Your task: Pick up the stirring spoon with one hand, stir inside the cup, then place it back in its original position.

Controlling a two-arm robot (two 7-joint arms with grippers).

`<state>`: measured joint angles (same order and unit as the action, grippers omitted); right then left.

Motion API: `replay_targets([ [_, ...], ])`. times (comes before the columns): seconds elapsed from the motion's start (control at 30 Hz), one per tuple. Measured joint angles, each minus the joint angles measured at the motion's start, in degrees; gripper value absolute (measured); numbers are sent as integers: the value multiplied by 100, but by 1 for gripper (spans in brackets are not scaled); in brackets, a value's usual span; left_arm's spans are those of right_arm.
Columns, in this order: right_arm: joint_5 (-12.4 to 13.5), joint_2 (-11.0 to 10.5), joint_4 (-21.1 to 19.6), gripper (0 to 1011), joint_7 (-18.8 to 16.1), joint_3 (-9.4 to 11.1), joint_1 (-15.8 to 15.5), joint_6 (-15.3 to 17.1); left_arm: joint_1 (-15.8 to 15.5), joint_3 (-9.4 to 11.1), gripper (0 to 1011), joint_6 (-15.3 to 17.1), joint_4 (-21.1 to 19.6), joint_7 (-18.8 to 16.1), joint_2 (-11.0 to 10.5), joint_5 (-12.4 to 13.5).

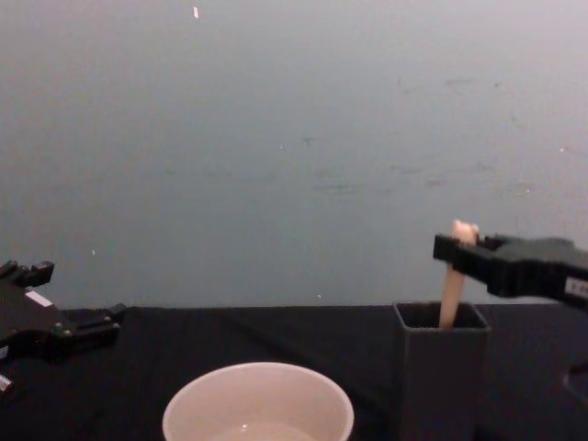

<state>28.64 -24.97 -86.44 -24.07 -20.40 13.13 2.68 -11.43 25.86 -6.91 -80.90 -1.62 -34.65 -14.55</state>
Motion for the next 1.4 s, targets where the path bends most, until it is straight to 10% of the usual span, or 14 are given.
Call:
replay_targets([
  [0.8,174,-370,-792,213,-494,232,193,-491,0,0,1001,0,0,0,0,0],
  [1.4,209,-157,58,213,-1616,-651,926,-1057,0,0,1001,0,0,0,0,0],
])
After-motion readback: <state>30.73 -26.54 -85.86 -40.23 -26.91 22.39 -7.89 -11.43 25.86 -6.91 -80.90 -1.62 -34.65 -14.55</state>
